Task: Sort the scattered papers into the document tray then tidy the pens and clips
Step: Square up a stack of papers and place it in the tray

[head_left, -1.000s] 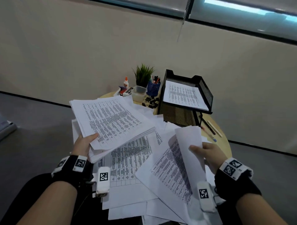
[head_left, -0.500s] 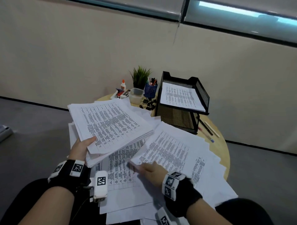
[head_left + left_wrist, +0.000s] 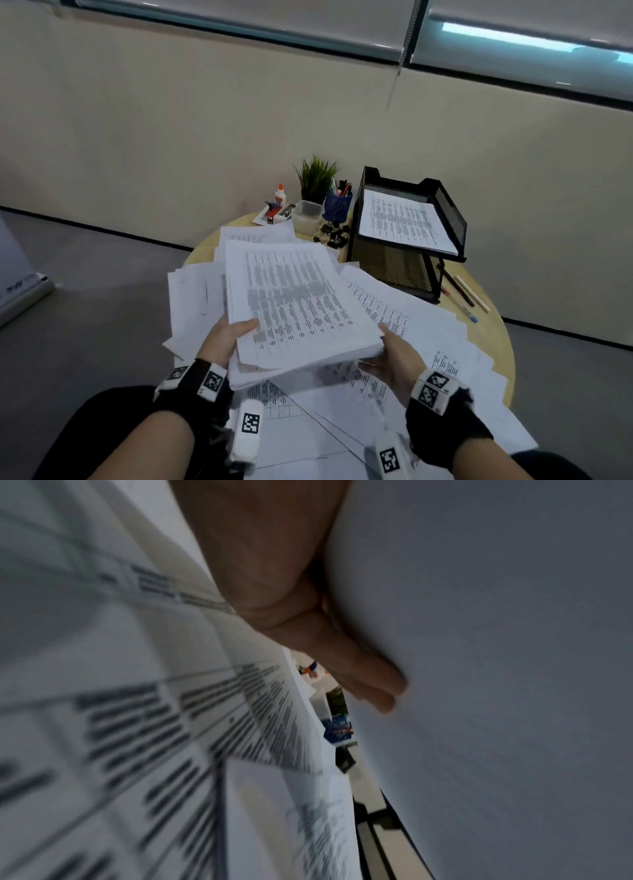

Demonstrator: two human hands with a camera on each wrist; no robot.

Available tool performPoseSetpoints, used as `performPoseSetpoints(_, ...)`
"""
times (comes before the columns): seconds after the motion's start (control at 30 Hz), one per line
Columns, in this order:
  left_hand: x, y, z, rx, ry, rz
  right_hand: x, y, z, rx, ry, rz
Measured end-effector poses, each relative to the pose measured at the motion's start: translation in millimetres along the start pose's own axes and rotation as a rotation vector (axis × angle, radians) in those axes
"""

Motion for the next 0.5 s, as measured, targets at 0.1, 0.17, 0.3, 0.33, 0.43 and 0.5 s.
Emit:
performPoseSetpoints(0.1, -16.0, -8.7, 5.6, -0.021, 0.028, -0.119, 0.9, 7.6, -0.4, 0.002, -0.029, -0.039)
performPoseSetpoints(0.17, -23.2, -11.3, 7.4, -0.039, 0.035, -0.162, 0.6, 14.0, 6.0, -0.020, -0.026, -0.105)
performPoseSetpoints(0.3, -29.8, -23.5, 10.1, -0.132, 0.063, -0.240, -1.4, 22.2, 21.5, -0.167, -0.097, -0.249)
performPoseSetpoints(0.33, -31.7, -26.5, 10.8, -0.160, 0.074, -0.262, -1.4, 24.3, 25.1, -0.191, -0.112, -0.235)
performPoseSetpoints(0.43, -38.2, -34.7, 14.5, -0.202, 0.092, -0.355, 3.8, 23.7, 30.6, -0.262, -0.104, -0.112)
performPoseSetpoints(0.5, -41.3, -39.3, 15.9, -0.199, 0.089, -0.415, 6.9, 25.7, 29.1, -0.230, -0.026, -0.037)
Point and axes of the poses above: each hand's wrist, its own z-axis away from the middle knuckle, its own y-axis out of the back of the hand, x = y × z, the point moved 6 cm from there along -z, towards the middle knuckle, and after that the axes turned 12 degrees about z, right-handed, at the moved point
